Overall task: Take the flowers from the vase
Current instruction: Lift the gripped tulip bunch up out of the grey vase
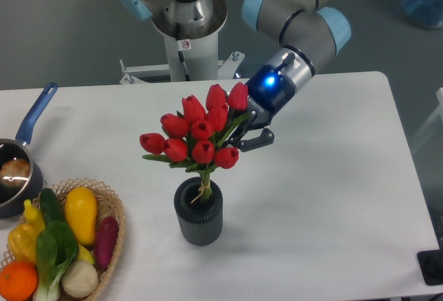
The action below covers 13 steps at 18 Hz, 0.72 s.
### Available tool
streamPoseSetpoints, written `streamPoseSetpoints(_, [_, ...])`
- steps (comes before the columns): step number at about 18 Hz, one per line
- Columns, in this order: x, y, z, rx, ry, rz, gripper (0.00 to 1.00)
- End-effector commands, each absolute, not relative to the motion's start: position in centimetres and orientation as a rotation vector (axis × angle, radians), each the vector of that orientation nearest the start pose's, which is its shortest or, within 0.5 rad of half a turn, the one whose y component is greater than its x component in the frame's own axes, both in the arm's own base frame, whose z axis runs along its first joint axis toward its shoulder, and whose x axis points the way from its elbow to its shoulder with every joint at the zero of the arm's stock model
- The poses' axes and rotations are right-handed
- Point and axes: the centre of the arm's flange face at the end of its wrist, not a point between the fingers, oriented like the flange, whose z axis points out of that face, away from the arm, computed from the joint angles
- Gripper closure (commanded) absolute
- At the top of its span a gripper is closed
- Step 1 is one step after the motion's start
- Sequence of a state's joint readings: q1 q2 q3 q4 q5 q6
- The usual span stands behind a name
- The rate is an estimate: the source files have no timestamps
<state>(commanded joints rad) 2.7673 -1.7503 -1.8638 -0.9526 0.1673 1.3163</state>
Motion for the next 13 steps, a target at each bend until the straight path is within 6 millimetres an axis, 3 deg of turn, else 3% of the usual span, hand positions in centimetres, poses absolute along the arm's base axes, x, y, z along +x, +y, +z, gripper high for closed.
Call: streamPoseSetpoints(13, [-39.8, 39.6, 43.0, -1.702, 0.143, -0.373, 0.68])
